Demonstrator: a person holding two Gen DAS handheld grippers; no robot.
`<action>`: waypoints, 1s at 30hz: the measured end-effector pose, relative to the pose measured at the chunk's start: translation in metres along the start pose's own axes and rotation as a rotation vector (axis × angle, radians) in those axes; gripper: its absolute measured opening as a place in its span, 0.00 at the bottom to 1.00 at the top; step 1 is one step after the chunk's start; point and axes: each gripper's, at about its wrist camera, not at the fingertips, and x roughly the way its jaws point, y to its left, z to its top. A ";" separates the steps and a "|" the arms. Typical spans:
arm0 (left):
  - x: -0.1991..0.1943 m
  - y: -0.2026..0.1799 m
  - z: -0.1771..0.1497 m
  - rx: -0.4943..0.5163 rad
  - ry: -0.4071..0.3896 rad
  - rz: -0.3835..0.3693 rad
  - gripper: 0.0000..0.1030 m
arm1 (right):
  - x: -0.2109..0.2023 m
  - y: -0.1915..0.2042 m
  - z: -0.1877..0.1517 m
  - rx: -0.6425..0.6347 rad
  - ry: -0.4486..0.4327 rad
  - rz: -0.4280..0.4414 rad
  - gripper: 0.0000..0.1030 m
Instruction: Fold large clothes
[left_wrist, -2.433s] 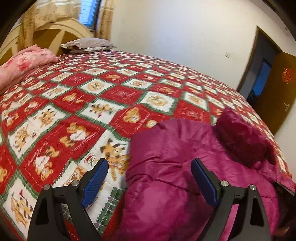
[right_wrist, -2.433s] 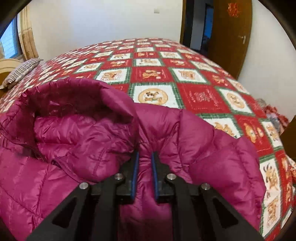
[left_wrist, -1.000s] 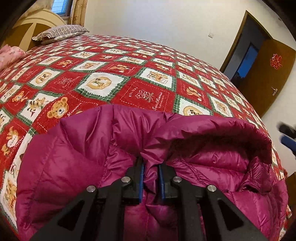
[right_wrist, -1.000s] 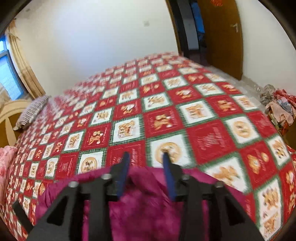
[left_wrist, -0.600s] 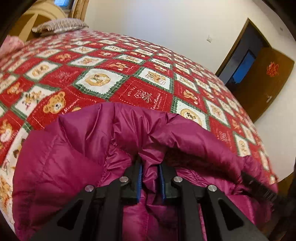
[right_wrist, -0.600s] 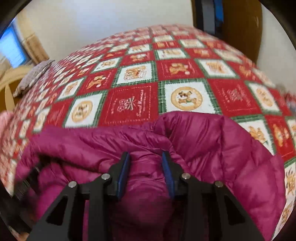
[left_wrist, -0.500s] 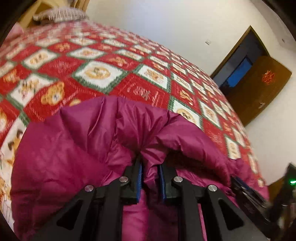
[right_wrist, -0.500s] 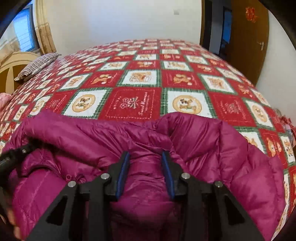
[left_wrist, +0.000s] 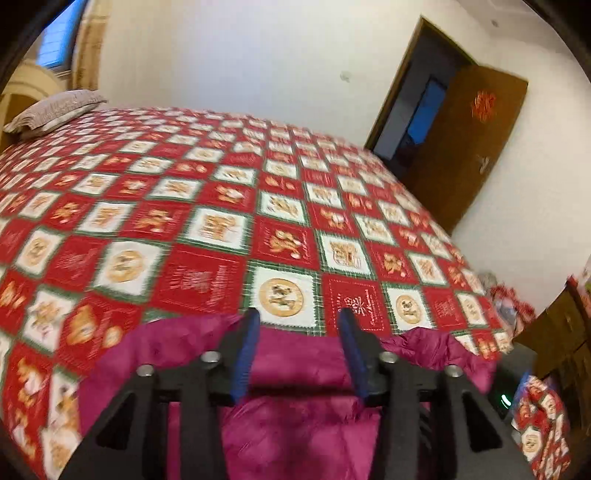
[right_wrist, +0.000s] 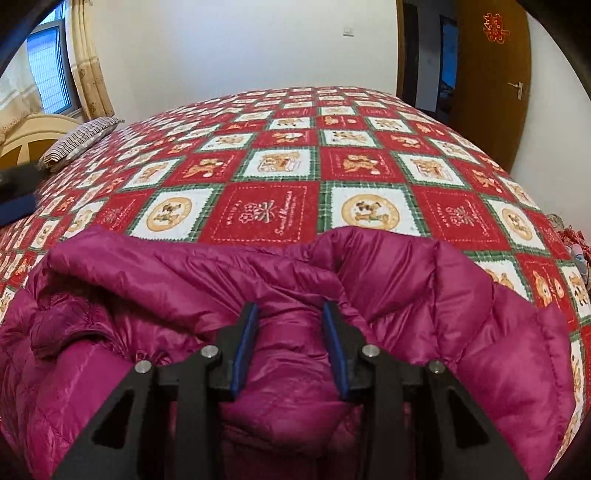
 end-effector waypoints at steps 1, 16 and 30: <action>0.012 -0.002 -0.004 0.007 0.025 0.050 0.45 | 0.000 -0.001 0.000 0.001 0.000 0.002 0.37; 0.061 0.013 -0.055 0.082 0.062 0.293 0.46 | -0.009 -0.010 -0.003 0.066 -0.033 0.049 0.38; 0.060 0.013 -0.055 0.075 0.054 0.283 0.46 | -0.003 -0.007 -0.003 0.030 -0.013 0.023 0.41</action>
